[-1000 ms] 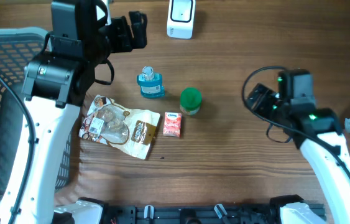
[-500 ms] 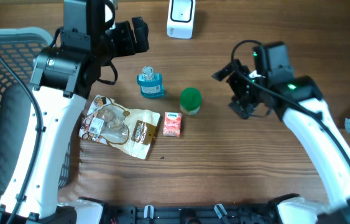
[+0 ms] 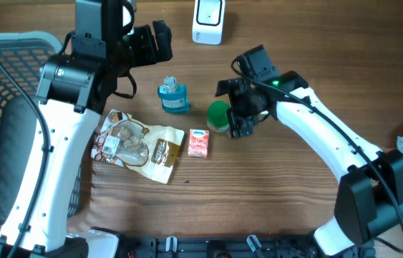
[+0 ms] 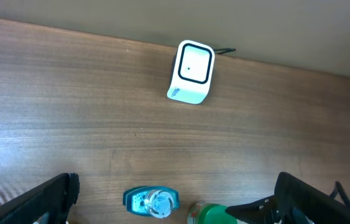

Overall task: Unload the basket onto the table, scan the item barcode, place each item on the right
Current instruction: 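Reach the right gripper to the green-lidded jar and grasp it, then lift the green-lidded jar off the table with the right gripper, then raise the green-lidded jar toward the white scanner with the right gripper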

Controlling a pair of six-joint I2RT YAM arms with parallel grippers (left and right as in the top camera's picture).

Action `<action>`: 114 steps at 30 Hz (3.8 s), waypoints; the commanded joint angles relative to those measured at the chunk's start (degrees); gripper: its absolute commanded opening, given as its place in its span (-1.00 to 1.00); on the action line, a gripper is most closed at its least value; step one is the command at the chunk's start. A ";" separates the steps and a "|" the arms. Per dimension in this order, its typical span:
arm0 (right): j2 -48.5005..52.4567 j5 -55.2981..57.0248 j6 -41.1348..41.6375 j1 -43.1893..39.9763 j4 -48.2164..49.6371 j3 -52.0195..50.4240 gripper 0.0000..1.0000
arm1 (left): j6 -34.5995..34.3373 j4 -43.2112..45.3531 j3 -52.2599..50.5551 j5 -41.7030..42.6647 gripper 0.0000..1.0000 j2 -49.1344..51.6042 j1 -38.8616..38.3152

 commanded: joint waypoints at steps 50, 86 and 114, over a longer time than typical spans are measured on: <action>8.20 31.93 -96.94 -3.10 -3.87 0.81 0.58 | -1.40 -2.01 0.20 -0.57 1.00 0.09 -0.26; 7.98 21.57 -1.95 -3.06 -25.70 13.55 1.00 | -1.38 -3.28 0.20 -0.59 1.00 0.13 -0.26; 14.78 24.68 12.44 -4.72 -20.22 12.22 0.16 | -1.38 -4.52 0.20 -0.61 1.00 0.13 -0.26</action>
